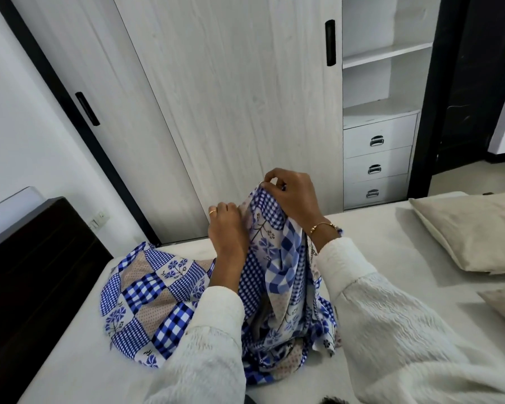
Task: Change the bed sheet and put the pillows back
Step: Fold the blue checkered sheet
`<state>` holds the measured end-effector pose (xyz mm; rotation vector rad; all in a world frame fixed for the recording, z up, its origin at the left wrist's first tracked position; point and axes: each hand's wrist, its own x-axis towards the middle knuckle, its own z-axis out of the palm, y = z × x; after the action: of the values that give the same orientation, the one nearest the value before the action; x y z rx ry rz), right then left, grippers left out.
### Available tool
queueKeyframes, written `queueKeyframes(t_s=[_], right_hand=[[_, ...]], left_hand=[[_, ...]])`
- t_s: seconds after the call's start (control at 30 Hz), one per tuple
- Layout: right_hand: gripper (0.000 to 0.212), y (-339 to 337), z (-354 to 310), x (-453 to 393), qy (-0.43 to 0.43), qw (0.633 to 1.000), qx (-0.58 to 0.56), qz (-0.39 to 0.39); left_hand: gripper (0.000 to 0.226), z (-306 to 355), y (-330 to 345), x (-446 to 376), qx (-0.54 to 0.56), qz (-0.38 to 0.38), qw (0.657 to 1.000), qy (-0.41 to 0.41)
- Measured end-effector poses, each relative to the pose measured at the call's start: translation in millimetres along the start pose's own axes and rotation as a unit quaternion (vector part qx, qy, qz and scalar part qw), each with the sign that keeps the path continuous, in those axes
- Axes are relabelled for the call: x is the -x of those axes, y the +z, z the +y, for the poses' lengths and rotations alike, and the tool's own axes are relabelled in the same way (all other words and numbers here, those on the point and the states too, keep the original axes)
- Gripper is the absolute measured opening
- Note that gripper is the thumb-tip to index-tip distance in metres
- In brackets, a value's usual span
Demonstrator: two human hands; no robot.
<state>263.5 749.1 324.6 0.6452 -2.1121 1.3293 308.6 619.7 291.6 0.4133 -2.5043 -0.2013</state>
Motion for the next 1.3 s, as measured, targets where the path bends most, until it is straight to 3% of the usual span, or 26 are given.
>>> queueKeyframes(t_s=[0.13, 0.23, 0.33, 0.4, 0.5, 0.6, 0.67, 0.77, 0.9, 0.97, 1.07, 1.17, 1.3], right_hand=[[0.012, -0.5, 10.3, 3.3, 0.065, 0.994, 0.014, 0.084], [0.014, -8.7, 27.1, 5.3, 0.161, 0.972, 0.024, 0.171], [0.015, -14.8, 42.9, 7.6, 0.241, 0.948, 0.062, 0.198], [0.015, -12.5, 46.9, 9.9, 0.290, 0.941, 0.093, 0.147], [0.031, -3.8, 40.1, 15.7, 0.292, 0.950, 0.107, -0.011], [0.053, 7.4, 18.1, 19.3, 0.162, 0.978, -0.018, -0.131], [0.055, 16.9, 2.6, 20.5, 0.085, 0.974, -0.082, -0.195], [0.041, 24.7, -5.2, 19.2, 0.068, 0.971, -0.104, -0.206], [0.024, 13.7, 2.3, 16.1, 0.083, 0.966, -0.030, -0.245], [0.020, 12.0, 6.3, 16.1, 0.089, 0.975, -0.002, -0.206], [0.016, 10.9, 13.5, 16.5, 0.130, 0.990, 0.020, -0.047], [0.017, -1.0, 27.5, 16.6, 0.205, 0.972, 0.053, 0.102], [0.020, -15.8, 44.3, 19.8, 0.285, 0.936, 0.075, 0.193]], left_hand=[[0.023, -23.7, 4.5, 15.7, -0.036, -0.034, 0.998, -0.039], [0.020, -50.5, 6.4, 24.8, -0.026, -0.002, 0.993, -0.112], [0.023, -73.2, -6.4, 22.4, 0.003, 0.013, 0.983, -0.182], [0.022, -76.0, -16.6, 10.4, 0.069, -0.010, 0.978, -0.198], [0.022, -63.5, -29.5, -15.9, 0.200, -0.072, 0.963, -0.164], [0.027, -38.5, -43.5, -30.8, 0.251, -0.133, 0.953, -0.106], [0.022, -20.8, -53.3, -32.6, 0.248, -0.183, 0.951, -0.030], [0.018, -7.7, -60.2, -33.1, 0.249, -0.230, 0.939, 0.053], [0.017, -14.4, -54.3, -31.3, 0.225, -0.229, 0.945, 0.066], [0.016, -16.9, -49.6, -28.0, 0.209, -0.212, 0.953, 0.046], [0.016, -16.5, -43.2, -19.6, 0.135, -0.210, 0.966, 0.064], [0.020, -22.7, -40.2, -16.1, 0.044, -0.178, 0.982, 0.044], [0.016, -31.4, -37.3, -15.4, -0.016, -0.100, 0.995, -0.007]])
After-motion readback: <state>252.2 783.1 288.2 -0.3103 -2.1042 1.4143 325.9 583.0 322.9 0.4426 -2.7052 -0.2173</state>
